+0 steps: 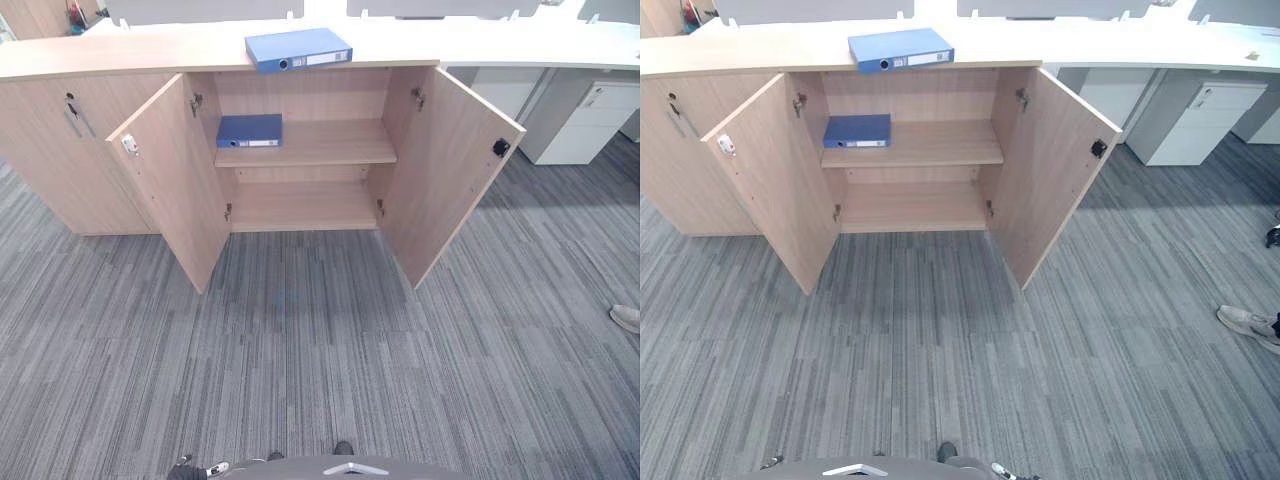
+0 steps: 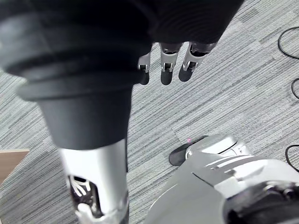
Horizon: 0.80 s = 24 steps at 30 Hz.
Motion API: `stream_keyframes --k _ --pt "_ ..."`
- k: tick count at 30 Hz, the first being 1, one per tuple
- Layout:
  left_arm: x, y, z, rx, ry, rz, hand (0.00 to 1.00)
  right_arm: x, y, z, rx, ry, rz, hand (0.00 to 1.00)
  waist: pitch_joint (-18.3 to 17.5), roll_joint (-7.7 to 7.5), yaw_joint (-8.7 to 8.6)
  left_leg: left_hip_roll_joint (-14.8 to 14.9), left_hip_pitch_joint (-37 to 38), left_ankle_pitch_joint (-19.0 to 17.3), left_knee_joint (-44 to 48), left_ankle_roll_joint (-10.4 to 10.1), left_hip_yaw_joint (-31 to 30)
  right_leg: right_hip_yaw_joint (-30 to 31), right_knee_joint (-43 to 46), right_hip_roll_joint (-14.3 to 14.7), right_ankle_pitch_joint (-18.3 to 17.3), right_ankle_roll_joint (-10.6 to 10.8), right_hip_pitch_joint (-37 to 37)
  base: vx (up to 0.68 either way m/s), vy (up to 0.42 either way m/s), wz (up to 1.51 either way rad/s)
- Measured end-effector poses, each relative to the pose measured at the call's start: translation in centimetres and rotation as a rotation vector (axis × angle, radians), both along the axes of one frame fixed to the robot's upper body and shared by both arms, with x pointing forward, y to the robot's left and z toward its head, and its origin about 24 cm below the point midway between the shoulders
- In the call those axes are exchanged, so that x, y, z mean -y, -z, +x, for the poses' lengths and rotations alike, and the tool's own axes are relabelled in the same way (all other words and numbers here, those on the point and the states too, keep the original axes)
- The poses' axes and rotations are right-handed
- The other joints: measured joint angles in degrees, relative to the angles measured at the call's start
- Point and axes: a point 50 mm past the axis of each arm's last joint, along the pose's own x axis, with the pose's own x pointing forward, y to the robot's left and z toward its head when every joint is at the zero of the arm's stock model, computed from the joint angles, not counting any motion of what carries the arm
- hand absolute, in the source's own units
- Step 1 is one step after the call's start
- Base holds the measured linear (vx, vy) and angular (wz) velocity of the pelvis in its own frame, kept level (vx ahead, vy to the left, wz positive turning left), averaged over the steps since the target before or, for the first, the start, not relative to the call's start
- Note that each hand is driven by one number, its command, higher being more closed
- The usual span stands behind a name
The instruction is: Walk over to the cabinet, pick up the folder, carry it to the office cabinet, place the folder inside the office cabinet, then close the office cabinet door
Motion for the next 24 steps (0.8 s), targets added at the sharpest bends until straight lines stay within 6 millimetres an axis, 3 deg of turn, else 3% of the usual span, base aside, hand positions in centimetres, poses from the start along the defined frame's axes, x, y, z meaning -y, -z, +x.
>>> stream_keyframes --k 11,24 --pt "0.1 -0.1 1.0 0.028 -0.003 -0.003 0.0 -0.5 -0.3 2.5 0.063 -0.011 0.007 0.0 1.64 -0.53 -0.1 -0.44 3.45 -0.33 -1.67 -0.79 0.29 -1.35 -0.84 -0.4 -0.31 0.58 2.78 0.04 0.01 0.02" --pt "0.3 -0.1 0.9 0.022 0.018 -0.006 0.0 -0.6 -0.3 2.6 0.053 -0.063 -0.007 0.0 1.86 -0.67 0.02 -0.42 3.71 0.61 -3.35 -0.51 1.88 -1.16 -2.24 -0.32 -0.12 0.53 2.67 -0.09 -0.032 -0.05"
